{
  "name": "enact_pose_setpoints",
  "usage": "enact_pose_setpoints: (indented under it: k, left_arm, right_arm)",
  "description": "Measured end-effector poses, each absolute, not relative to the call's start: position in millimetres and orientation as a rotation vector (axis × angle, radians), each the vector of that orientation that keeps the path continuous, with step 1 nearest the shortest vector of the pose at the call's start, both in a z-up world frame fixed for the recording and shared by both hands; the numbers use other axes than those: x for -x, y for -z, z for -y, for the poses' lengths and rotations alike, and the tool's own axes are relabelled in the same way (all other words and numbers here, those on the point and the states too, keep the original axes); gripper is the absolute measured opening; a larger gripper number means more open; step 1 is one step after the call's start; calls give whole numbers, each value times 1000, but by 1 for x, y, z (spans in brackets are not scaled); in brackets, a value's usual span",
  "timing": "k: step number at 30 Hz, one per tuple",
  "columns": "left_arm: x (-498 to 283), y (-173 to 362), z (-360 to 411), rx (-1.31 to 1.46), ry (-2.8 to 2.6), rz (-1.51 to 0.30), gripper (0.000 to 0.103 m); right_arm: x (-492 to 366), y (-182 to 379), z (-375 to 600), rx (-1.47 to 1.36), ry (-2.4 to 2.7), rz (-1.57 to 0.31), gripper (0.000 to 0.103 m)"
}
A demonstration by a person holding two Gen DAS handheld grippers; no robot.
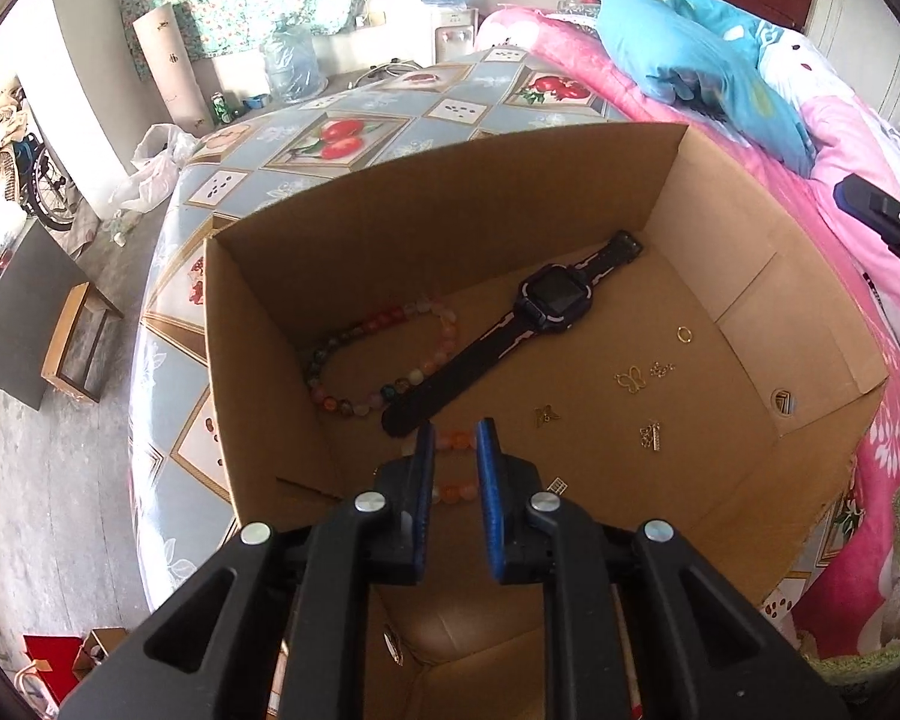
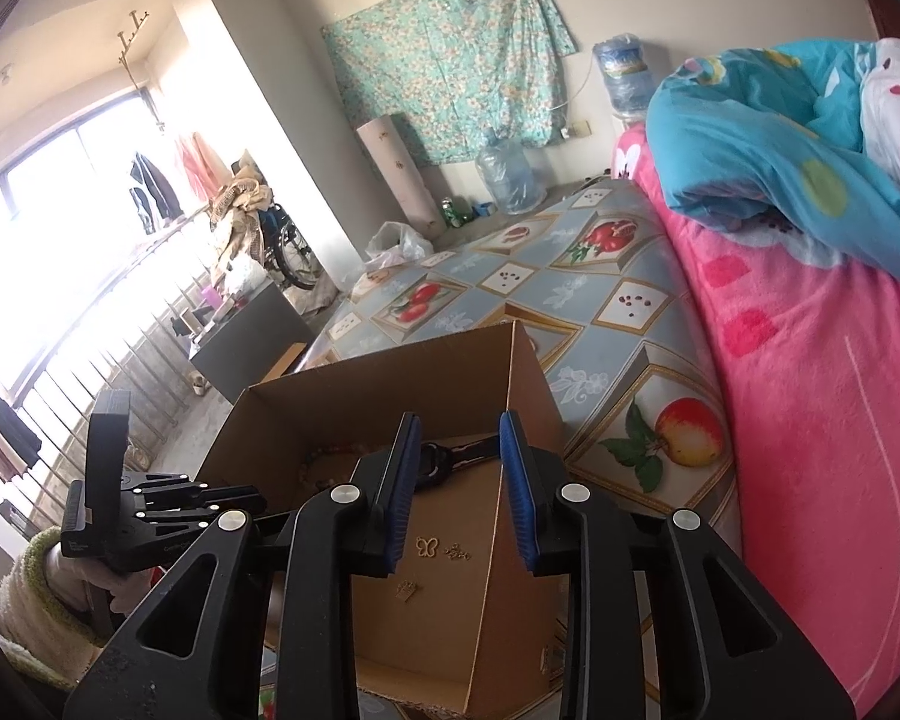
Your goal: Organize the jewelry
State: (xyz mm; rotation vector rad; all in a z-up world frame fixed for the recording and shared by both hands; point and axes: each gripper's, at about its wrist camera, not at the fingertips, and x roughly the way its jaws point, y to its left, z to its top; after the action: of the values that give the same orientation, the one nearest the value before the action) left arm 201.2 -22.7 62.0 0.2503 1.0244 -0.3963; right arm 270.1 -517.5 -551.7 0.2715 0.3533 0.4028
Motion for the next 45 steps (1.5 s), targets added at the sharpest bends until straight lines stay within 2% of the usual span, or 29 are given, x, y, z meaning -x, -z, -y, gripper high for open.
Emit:
enact_pose_setpoints:
  k: [3,6,8,13,24,27,28,30,35,45]
  left_arm:
    - [-194,-75,11,-186,383,-980,20]
    - [-185,-89,-6,-111,347,-928,34]
    - [-179,-97,-21,-52,317,-895,48]
    - [-173,-95,-56,68,257,-898,60]
    - [-170,-41,-70,300,303,-1062,61]
    - [-168,-34,-68,329,319,-1077,61]
    - [-168,-32,-67,339,326,-1082,61]
    - [-168,-27,-62,350,347,-1100,61]
    - [-166,-26,-53,310,339,-1098,67]
    - [-164,-30,-57,263,300,-1081,70]
  right_arm:
    - [-269,552,519,-272,-390,-350,29]
    - [-268,555,522,-285,-378,-357,37]
    - [-269,558,525,-297,-360,-371,42]
    - [-271,573,536,-356,-343,-443,43]
    - [-277,611,531,-424,-331,-617,46]
    - [-278,616,525,-419,-339,-650,39]
    - [-279,617,523,-424,-350,-660,32]
    - [-281,621,518,-437,-370,-676,30]
    - [-281,618,515,-452,-343,-684,30]
    - [-268,618,503,-468,-310,-711,30]
